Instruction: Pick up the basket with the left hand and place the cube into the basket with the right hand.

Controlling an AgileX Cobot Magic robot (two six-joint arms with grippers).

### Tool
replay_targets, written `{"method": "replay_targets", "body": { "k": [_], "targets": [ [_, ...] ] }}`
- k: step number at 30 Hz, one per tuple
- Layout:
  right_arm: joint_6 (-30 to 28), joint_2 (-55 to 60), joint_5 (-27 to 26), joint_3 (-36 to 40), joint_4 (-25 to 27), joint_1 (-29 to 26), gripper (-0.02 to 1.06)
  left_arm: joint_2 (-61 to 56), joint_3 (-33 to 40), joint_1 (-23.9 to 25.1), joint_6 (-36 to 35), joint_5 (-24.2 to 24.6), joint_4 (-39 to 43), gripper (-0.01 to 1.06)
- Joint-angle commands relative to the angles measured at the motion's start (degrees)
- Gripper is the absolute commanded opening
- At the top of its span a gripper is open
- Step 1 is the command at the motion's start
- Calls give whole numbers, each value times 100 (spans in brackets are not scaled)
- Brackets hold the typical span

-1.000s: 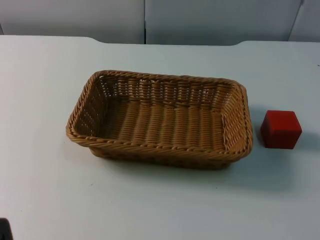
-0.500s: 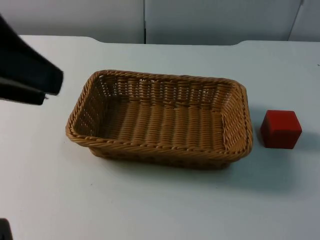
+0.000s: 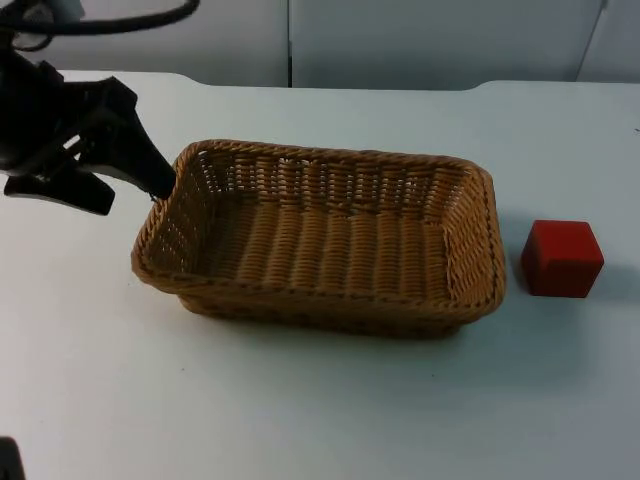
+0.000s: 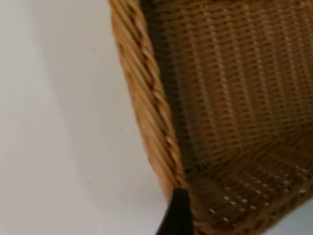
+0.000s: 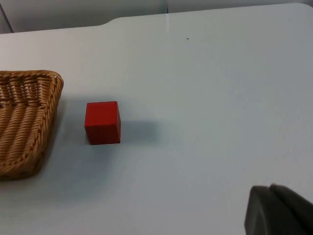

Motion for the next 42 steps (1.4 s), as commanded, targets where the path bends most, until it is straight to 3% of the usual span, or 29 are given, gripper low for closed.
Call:
{"method": "replay_targets", "body": {
  "k": [1, 10, 19, 22, 24, 25, 26, 27, 42],
  "targets": [
    [-37, -16, -66, 46, -7, 18, 0, 197, -210, -32, 44, -91, 136, 68],
    [-37, -16, -66, 46, -7, 18, 0, 932, -805, -45, 55, -250, 235, 68],
    [-37, -16, -66, 46, -7, 18, 0, 1463, -865, -163, 475, -427, -552, 66],
    [-37, -16, -66, 46, -7, 18, 0, 1648, -865, -247, 514, -756, -638, 50],
    [-37, -16, -66, 46, -7, 18, 0, 1749, -865, -247, 514, -882, -852, 21],
    [-37, -16, -66, 46, -7, 18, 0, 1749, -865, -247, 514, -882, -852, 21],
    [-37, -16, -66, 46, -7, 18, 0, 1747, -865, -236, 514, -948, -876, 3],
    [-37, -16, -66, 46, -7, 18, 0, 1747, -865, -224, 531, -1002, -876, 0],
    [-37, -16, -66, 46, -7, 18, 0, 968, -865, 84, -182, -334, -876, 0]
  ]
}}
